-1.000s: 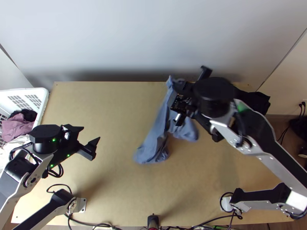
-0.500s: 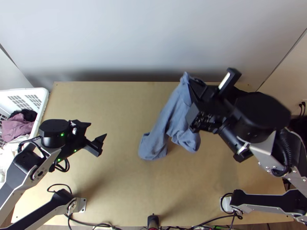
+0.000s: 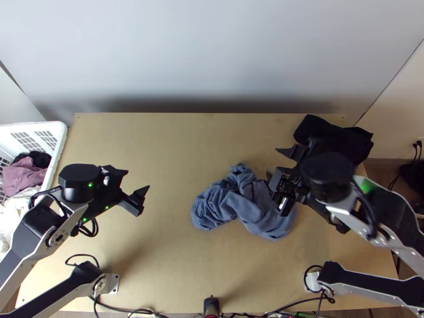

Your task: Fold the t-shirt

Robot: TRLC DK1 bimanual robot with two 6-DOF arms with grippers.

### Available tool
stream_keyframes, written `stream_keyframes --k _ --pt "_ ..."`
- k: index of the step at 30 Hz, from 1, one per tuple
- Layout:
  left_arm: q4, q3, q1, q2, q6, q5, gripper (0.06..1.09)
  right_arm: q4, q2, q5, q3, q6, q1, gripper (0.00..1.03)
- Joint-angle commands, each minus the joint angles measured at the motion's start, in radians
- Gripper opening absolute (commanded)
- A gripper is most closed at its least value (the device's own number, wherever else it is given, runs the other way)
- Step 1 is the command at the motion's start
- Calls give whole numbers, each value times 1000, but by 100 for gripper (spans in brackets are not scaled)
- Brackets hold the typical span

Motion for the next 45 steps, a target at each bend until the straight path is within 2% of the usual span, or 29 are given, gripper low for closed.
stream_keyframes --k 1,6,11,18,25,33,41,43,45 --pt "-26 -13 33 -6 -15 1 104 -133 17 -249 -127 237 -134 97" --pt "-49 -16 48 -6 -15 1 104 -122 89 -376 -200 271 -180 98" --pt "-52 -12 74 -4 -15 1 104 5 201 -442 -249 273 -268 98" --pt "-78 -12 113 -24 -14 0 104 157 324 -455 -314 293 -309 98" --pt "-89 -23 145 -46 -14 0 104 269 346 -456 -430 319 -334 98" --pt "-95 -18 145 -47 -10 -2 104 301 372 -456 -460 311 -394 98" --pt "-97 -23 145 -58 -10 0 104 301 352 -462 -475 263 -476 96" --pt "-94 -23 145 -56 -10 0 104 301 350 -464 -472 259 -486 90" --pt "-91 -23 145 -56 -10 0 104 300 350 -473 -470 247 -486 79"
